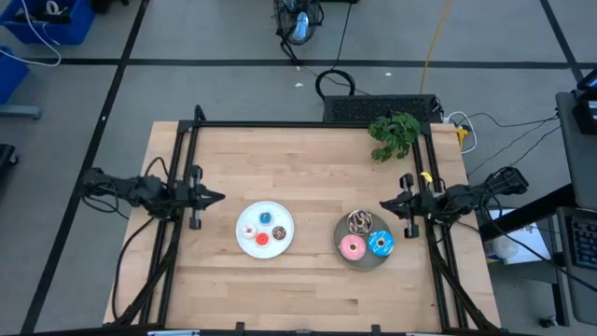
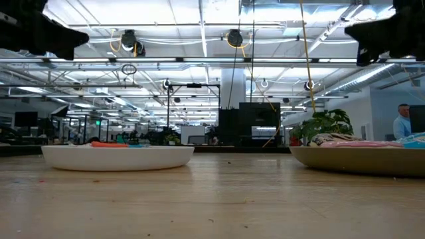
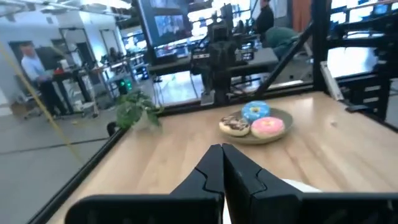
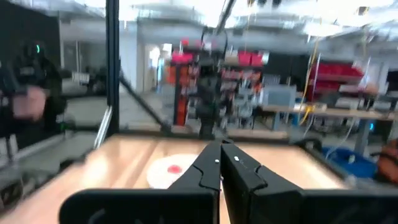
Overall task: Pick & Place donuts
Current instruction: Return to Home Position
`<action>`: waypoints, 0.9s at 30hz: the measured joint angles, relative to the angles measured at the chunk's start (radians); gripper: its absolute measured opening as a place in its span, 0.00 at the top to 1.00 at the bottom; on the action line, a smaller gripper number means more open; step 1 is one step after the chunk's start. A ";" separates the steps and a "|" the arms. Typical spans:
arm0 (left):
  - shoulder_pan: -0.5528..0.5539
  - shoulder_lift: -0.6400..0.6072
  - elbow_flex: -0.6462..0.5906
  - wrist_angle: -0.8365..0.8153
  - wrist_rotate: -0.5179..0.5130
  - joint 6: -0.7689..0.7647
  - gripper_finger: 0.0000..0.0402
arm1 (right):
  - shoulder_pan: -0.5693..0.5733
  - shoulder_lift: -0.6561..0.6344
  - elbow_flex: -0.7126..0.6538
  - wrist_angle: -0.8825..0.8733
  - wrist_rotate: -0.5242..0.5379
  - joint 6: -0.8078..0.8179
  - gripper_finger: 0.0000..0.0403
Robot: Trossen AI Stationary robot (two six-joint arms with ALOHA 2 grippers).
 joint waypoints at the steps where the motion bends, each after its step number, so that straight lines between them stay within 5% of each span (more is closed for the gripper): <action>1: 0.001 0.000 -0.008 0.001 -0.009 -0.005 0.99 | 0.000 0.000 0.000 -0.022 -0.002 0.009 1.00; 14: 0.036 0.013 -0.119 0.115 0.046 0.019 0.99 | -0.002 0.001 -0.003 -0.005 -0.025 0.026 1.00; 27: 0.132 0.095 -0.120 0.100 0.179 -0.027 0.99 | -0.003 0.007 -0.003 0.077 0.005 -0.142 1.00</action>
